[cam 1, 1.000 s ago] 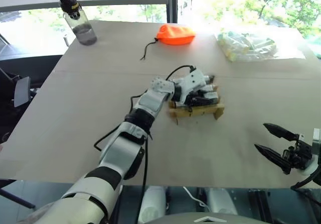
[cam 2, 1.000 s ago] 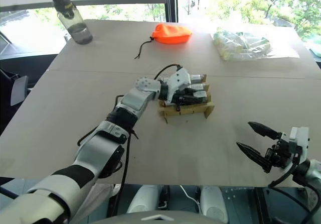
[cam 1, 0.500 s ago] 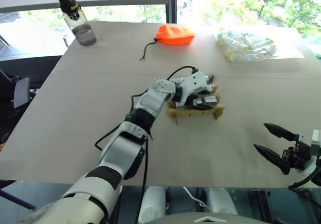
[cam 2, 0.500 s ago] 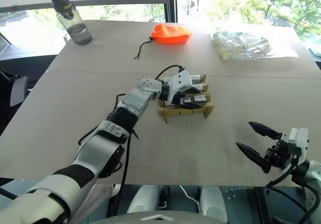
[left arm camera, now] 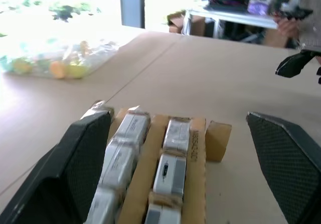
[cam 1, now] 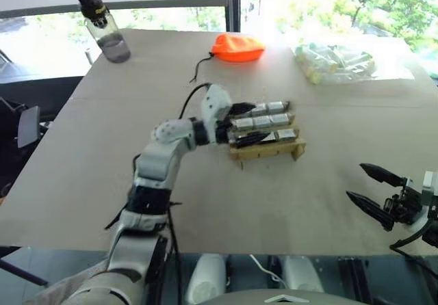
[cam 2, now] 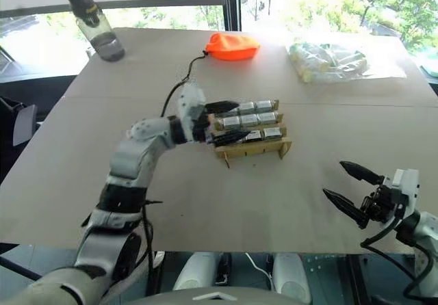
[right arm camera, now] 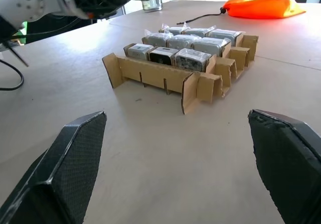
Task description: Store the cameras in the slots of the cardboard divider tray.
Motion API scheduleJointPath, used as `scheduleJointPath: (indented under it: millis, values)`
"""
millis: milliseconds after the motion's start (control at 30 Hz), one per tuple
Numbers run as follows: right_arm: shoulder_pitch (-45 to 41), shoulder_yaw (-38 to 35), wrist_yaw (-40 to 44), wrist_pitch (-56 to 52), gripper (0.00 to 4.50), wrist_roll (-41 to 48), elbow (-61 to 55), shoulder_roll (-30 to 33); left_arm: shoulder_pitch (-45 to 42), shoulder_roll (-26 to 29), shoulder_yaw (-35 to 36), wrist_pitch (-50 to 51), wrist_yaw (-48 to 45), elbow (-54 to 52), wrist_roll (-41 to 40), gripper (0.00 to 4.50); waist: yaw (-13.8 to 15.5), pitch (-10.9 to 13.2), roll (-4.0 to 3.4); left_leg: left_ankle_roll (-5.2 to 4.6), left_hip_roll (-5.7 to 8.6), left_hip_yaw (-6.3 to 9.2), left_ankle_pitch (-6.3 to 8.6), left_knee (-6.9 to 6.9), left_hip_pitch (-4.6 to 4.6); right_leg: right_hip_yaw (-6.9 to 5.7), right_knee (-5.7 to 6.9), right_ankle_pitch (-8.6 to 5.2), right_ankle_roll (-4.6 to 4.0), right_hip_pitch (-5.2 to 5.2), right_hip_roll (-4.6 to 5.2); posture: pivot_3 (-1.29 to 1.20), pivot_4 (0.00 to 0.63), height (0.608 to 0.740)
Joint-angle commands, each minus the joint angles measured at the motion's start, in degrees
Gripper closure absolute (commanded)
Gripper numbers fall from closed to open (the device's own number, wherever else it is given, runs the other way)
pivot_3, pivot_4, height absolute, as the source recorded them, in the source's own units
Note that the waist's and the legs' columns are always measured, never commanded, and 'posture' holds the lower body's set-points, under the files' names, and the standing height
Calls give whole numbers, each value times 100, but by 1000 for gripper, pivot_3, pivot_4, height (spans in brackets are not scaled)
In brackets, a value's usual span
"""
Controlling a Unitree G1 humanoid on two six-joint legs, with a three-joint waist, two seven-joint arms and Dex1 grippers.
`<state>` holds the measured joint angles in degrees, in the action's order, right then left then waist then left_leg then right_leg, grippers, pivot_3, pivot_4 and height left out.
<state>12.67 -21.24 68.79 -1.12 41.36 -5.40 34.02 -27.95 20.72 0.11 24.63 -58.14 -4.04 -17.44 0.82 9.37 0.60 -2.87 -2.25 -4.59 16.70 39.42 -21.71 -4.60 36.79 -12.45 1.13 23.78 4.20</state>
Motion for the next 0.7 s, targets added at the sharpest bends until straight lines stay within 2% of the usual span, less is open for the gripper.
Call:
scheduleJointPath:
  millis: [33,100,200,300,467,700]
  values:
    - [-134,-147,140,136,0,-31,207,46,791,310,507,249,365,-917,-332,40,13,2,3,0,0,1,0,0,-1,-1,-1,0,0,0,0,0,150,726]
    - [-256,-107,258,274,0,-191,425,98,1461,409,864,170,625,-1158,-381,40,20,1,3,0,1,4,0,1,-4,-6,-3,0,0,0,2,0,150,726]
    - [-482,-76,479,431,0,-357,822,201,2513,475,1164,-480,875,-1197,-145,40,-1,-3,-2,-1,2,-2,1,-2,0,2,-5,-1,-1,-1,5,0,150,726]
    - [-689,-106,676,512,0,-415,1199,320,3077,446,1196,-750,1018,-1378,-184,40,24,-1,1,-2,1,-2,1,-3,-3,-2,-8,-1,-1,0,5,0,150,726]
    - [-1120,-64,904,590,0,-546,1724,440,3593,411,1121,-1085,1314,-1596,-155,40,43,-5,2,-28,1,1,16,-2,0,-9,-6,-1,-5,-2,9,0,150,726]
    - [-1639,64,1125,688,0,-763,2309,478,3801,431,1079,-1219,1453,-1795,-262,40,4,-5,2,-27,1,-3,16,-3,-2,-5,-7,0,-4,-1,6,0,150,726]
